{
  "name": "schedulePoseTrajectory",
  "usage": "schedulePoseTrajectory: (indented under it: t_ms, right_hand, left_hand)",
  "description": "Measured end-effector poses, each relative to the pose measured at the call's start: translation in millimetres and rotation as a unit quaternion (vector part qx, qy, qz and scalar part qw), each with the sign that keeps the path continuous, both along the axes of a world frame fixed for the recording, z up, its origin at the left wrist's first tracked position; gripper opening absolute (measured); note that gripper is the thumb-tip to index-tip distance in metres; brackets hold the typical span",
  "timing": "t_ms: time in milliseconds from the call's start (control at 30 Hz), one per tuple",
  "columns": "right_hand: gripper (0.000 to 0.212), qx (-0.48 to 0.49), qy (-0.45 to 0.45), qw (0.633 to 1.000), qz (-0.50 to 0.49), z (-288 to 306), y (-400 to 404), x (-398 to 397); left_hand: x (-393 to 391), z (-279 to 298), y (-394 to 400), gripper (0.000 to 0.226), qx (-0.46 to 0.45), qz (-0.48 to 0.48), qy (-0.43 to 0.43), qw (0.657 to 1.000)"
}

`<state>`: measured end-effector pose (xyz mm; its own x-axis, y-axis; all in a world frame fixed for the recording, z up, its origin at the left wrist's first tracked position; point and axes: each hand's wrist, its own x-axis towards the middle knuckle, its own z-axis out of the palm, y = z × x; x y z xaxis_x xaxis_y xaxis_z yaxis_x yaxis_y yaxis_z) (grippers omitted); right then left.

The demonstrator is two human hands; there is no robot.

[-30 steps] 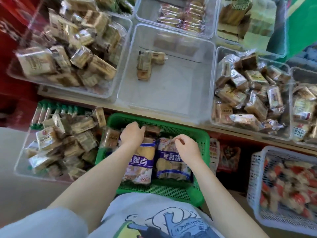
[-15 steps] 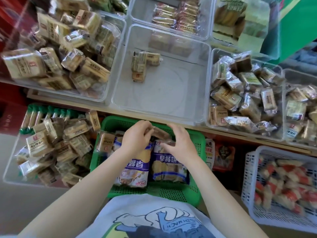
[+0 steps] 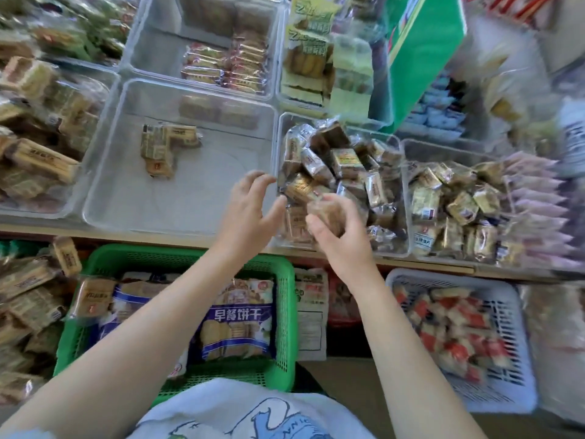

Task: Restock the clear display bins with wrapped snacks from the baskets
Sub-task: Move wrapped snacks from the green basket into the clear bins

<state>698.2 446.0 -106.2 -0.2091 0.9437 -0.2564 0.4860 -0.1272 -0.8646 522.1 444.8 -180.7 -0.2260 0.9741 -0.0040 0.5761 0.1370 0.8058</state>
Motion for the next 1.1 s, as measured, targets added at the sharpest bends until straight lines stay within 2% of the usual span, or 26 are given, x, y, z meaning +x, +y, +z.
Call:
schedulePoseTrajectory:
  t_ms: [133, 300, 400, 500, 567, 633, 733, 800, 867, 933, 1000, 1033, 1100]
  right_hand:
    - [0.035, -0.009, 0.004, 0.986, -0.165, 6.1, 63.6, 49.7]
    - [0.031, 0.118, -0.111, 0.973, -0.164, -10.9, 133.8, 83.0]
    - [0.035, 0.156, -0.193, 0.965, -0.081, -30.1, 161.2, 83.5]
    - [0.035, 0.048, -0.307, 0.947, 0.082, -50.3, 170.0, 80.8]
    - [0.035, 0.034, -0.379, 0.917, 0.116, -54.5, 166.7, 81.7]
    - [0.035, 0.088, -0.406, 0.903, 0.108, -56.1, 161.2, 82.7]
    - [0.039, 0.161, -0.348, 0.922, 0.042, -49.6, 140.0, 73.7]
    - [0.032, 0.215, -0.273, 0.938, 0.019, -38.8, 115.5, 59.5]
    - [0.021, 0.258, -0.192, 0.946, 0.041, -25.5, 86.7, 42.8]
    - [0.018, 0.257, -0.137, 0.954, 0.073, -17.4, 57.0, 23.1]
    - [0.018, 0.235, -0.108, 0.96, 0.106, -23.1, 25.7, 1.7]
    - [0.017, 0.212, -0.1, 0.964, 0.123, -31.3, 10.1, -10.3]
    - [0.018, 0.133, -0.102, 0.974, 0.152, -57.1, -18.4, -38.0]
  left_hand:
    - [42.2, -23.8, 36.3, 0.065, -0.08, -0.023, 0.063, 0.995]
    - [56.3, -34.9, 37.9, 0.071, -0.108, -0.007, 0.199, 0.974]
    - [60.2, -34.0, 38.8, 0.07, -0.112, -0.003, 0.222, 0.969]
    - [60.4, -33.7, 39.9, 0.07, -0.118, -0.008, 0.227, 0.967]
    - [61.0, -32.9, 40.1, 0.07, -0.119, -0.008, 0.228, 0.966]
    - [60.8, -32.4, 40.3, 0.07, -0.115, -0.004, 0.229, 0.967]
    - [59.3, -33.0, 39.3, 0.07, -0.112, -0.007, 0.226, 0.968]
    - [59.5, -33.8, 40.8, 0.07, -0.112, -0.016, 0.216, 0.97]
    - [58.4, -31.1, 35.8, 0.062, -0.086, -0.017, 0.18, 0.98]
    - [47.7, -25.0, 14.7, 0.045, 0.0, 0.003, 0.148, 0.989]
    - [26.4, -24.7, -26.2, 0.029, 0.092, 0.046, 0.159, 0.982]
    - [11.3, -28.1, -51.1, 0.024, 0.1, 0.062, 0.164, 0.979]
    - [-26.9, -42.1, -99.2, 0.02, 0.051, 0.09, 0.171, 0.98]
